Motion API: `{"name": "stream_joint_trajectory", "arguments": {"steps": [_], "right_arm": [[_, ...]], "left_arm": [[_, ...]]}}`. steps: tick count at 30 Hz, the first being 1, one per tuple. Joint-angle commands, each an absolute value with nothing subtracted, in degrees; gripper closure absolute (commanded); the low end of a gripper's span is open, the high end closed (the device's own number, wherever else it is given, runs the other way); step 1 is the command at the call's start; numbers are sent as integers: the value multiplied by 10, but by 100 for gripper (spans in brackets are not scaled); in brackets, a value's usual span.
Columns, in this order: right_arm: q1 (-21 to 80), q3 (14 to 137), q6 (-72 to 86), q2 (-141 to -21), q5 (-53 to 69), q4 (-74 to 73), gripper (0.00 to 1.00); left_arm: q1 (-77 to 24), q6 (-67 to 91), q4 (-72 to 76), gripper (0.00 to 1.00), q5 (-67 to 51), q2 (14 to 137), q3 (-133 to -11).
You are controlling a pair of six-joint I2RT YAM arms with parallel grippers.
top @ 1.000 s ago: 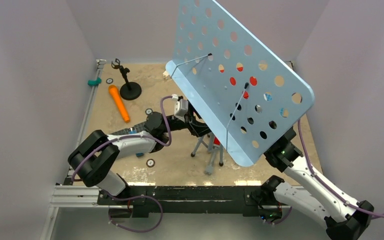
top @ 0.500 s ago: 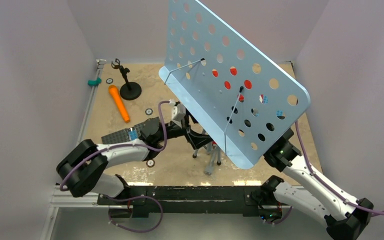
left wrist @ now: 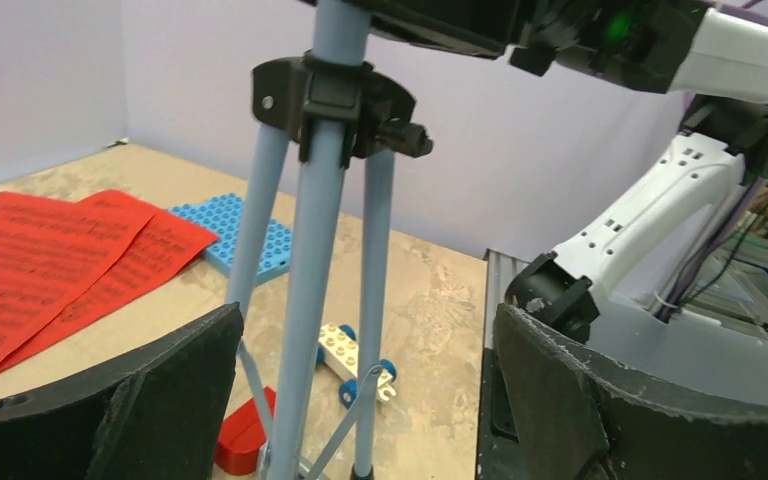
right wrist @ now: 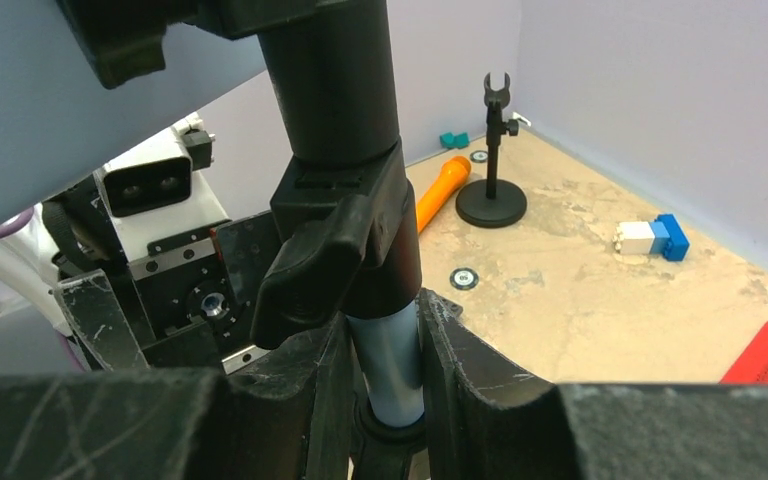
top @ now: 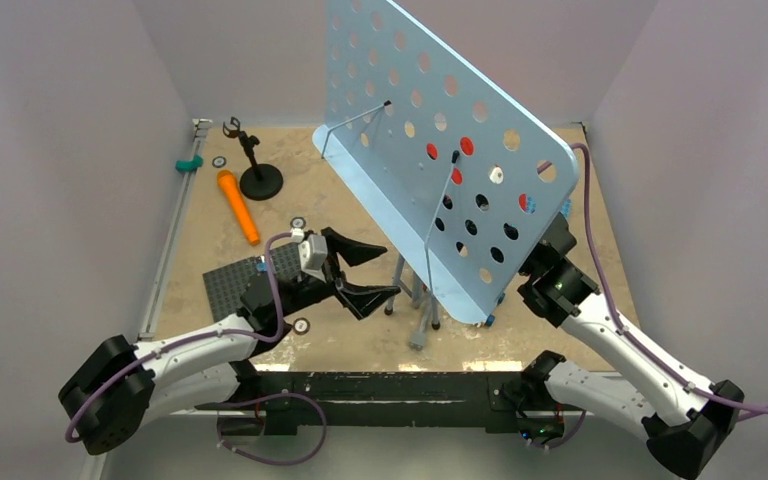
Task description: Pack up the instrument practice props
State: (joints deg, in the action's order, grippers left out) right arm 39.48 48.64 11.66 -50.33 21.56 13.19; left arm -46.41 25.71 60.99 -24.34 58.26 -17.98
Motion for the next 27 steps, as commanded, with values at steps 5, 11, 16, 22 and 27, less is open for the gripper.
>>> {"name": "stream_joint_trajectory", "arguments": {"steps": [5,11,16,22,27], "right_arm": [[396,564,149,-486,189,185,100],[396,536,166,-480,200,206,100],[396,530,165,-476,217,208,100],[396,517,164,-466,233,209,100],[396,506,167,-462,249,212,100]], "left_arm": [[-463,236,603,0,-161,568,-170],[-463,217,619,0,-146,660,-196],[-463,247,693,0,-220,737,-224],[-463,268,737,0,-274,805,-254],[-465,267,728,3,-305,846,-289]]}}
